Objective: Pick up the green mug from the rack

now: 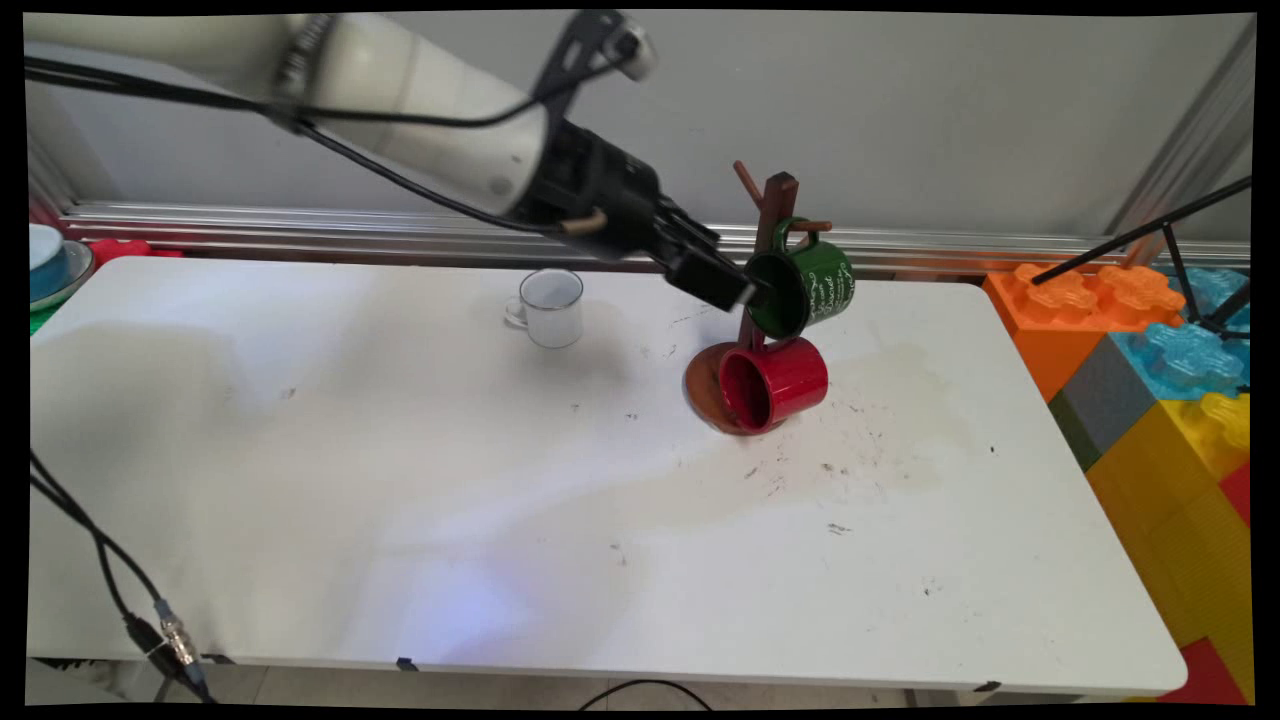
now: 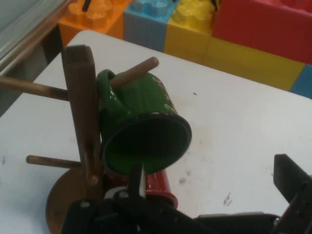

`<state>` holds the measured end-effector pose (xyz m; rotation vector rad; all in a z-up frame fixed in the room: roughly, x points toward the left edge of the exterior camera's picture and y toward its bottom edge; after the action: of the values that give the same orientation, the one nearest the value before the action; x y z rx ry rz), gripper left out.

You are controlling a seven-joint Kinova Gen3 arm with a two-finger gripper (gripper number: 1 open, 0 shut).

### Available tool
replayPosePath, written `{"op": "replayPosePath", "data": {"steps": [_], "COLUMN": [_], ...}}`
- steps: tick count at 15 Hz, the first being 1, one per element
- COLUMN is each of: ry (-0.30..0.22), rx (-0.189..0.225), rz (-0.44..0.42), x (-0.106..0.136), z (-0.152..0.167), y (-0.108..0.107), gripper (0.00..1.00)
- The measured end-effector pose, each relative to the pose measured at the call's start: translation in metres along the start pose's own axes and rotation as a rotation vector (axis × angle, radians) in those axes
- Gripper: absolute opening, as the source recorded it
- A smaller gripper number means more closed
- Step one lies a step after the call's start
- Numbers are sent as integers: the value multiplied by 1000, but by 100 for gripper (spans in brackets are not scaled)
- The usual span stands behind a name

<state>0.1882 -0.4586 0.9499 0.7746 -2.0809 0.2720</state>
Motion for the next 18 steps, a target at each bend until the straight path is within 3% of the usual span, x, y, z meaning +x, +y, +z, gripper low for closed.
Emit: {"op": "replayPosePath", "data": {"steps": [8,18], "ry": [27,96], "rx": [8,10], "rz": [-98,-107], "x": [-11,-24], "z": [72,122], "y": [9,11], "gripper": [100,100]}}
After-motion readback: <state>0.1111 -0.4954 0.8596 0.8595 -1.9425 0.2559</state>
